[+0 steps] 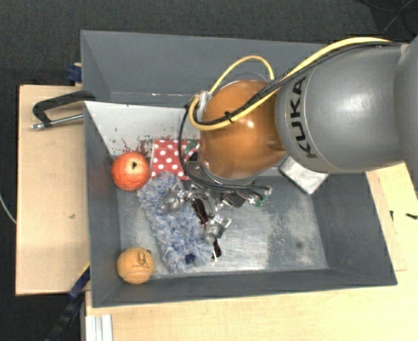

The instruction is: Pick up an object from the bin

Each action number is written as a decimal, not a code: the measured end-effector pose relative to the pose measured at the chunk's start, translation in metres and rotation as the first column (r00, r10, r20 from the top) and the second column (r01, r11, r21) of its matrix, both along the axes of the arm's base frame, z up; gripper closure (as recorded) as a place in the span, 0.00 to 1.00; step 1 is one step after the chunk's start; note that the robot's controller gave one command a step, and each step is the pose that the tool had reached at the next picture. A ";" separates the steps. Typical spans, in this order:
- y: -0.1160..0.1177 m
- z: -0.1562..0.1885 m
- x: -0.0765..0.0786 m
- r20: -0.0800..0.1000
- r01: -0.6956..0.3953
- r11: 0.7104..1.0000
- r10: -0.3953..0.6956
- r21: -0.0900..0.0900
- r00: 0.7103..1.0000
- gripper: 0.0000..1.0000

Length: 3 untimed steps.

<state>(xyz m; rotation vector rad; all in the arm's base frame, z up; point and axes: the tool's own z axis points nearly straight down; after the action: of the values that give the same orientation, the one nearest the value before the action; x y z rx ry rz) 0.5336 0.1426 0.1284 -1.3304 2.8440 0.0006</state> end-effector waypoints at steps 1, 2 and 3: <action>0.042 -0.061 0.016 0.005 -0.254 0.967 0.254 -0.001 0.967 0.00; 0.045 -0.054 0.004 0.005 -0.543 0.839 0.543 -0.003 0.839 1.00; 0.045 -0.054 0.004 0.005 -0.544 0.839 0.544 -0.003 0.839 1.00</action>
Offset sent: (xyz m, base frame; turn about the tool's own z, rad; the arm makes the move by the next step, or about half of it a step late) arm 0.0010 0.0443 -0.0584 -0.5781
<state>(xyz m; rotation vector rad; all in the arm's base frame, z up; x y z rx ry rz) 0.5378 0.1880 0.0744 -2.0789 2.3472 -0.0046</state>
